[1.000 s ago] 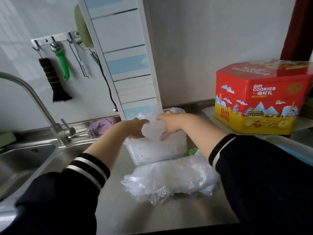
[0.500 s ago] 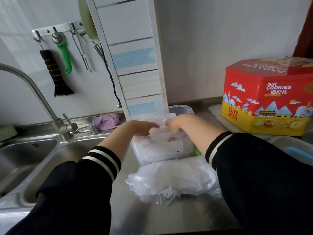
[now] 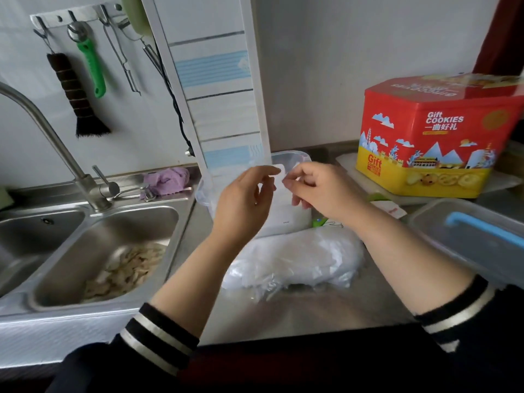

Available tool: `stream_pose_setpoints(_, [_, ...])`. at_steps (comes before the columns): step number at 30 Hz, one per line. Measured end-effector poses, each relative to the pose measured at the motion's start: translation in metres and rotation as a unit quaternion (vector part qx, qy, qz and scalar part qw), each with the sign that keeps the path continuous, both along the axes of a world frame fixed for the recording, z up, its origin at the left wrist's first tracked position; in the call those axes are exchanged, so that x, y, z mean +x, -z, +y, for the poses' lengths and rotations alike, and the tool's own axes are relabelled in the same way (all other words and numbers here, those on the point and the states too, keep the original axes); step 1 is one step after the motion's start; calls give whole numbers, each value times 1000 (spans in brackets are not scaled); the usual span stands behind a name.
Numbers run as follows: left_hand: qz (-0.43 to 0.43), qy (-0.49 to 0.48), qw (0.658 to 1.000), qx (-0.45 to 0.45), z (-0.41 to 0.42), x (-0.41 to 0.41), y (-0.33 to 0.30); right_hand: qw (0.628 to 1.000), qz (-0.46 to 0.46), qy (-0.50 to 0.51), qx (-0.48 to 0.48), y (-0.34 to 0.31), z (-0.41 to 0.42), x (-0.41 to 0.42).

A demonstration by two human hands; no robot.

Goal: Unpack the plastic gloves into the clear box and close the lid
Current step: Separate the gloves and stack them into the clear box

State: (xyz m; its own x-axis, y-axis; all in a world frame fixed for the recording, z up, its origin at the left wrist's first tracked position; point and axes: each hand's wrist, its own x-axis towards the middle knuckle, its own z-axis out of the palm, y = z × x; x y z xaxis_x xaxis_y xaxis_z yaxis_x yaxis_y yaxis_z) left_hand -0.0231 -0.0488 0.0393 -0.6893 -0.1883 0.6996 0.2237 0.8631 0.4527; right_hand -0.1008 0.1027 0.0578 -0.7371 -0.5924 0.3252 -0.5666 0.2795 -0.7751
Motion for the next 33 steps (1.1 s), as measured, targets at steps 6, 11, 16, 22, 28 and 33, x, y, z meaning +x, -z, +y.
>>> stream_pose_setpoints(6, [-134,49,990,21,30,10,66,994,-24,0,109,76,34,3])
stream_pose_setpoints(11, [-152,16,986,-62,28,12,96,996,75,32,36,115,39,12])
stream_pose_setpoints(16, [-131,7,990,-56,26,10,100,988,129,88,16,129,39,11])
stream_pose_setpoints(22, [-81,20,993,-89,38,12,95,974,188,126,-27,127,37,8])
stream_pose_setpoints(28, [-44,-12,997,-68,43,6,83,954,244,139,-109,122,38,9])
stream_pose_setpoints(33, [-64,-3,998,30,47,5,69,963,169,133,-161,117,43,14])
